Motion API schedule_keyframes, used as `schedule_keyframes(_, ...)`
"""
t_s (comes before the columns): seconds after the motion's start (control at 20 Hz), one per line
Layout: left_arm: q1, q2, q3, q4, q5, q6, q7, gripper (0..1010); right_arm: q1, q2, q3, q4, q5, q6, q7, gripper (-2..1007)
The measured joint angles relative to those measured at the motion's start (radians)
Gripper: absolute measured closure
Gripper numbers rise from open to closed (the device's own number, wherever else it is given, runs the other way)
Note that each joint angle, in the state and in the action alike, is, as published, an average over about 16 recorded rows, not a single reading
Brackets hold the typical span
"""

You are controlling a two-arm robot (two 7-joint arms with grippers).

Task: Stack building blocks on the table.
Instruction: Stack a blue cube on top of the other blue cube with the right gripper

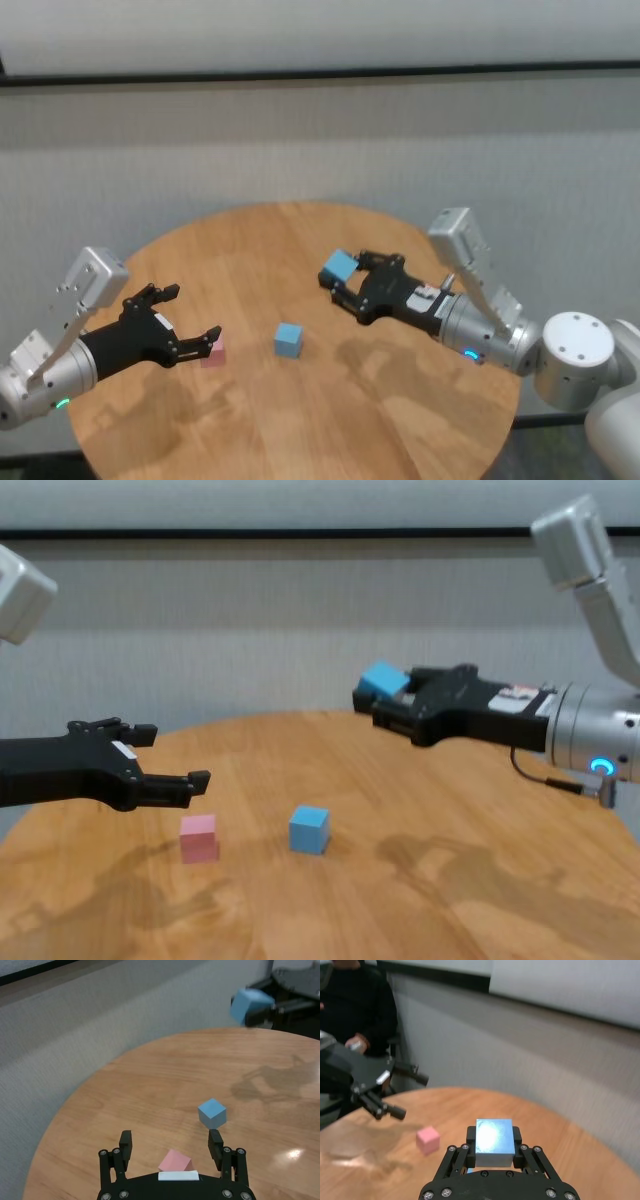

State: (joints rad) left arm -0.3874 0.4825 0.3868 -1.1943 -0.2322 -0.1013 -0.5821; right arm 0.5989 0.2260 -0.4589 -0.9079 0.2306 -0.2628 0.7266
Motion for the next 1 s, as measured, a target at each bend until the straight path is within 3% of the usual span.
schedule_keyframes(0.25, 0.0, 0.0, 0.0, 0.0, 0.0, 0.0, 0.0, 10, 0.016, -0.009, -0.017, 0.025, 0.01, 0.062, -0.002, 635)
schedule_keyframes(0.4, 0.0, 0.0, 0.0, 0.0, 0.0, 0.0, 0.0, 10, 0.034, -0.022, -0.029, 0.063, 0.015, 0.077, 0.003, 635)
schedule_keyframes(0.55, 0.0, 0.0, 0.0, 0.0, 0.0, 0.0, 0.0, 10, 0.056, -0.039, -0.041, 0.111, 0.021, 0.074, 0.014, 635)
schedule_keyframes(1.0, 0.0, 0.0, 0.0, 0.0, 0.0, 0.0, 0.0, 10, 0.123, -0.093, -0.07, 0.263, 0.021, 0.026, 0.032, 635)
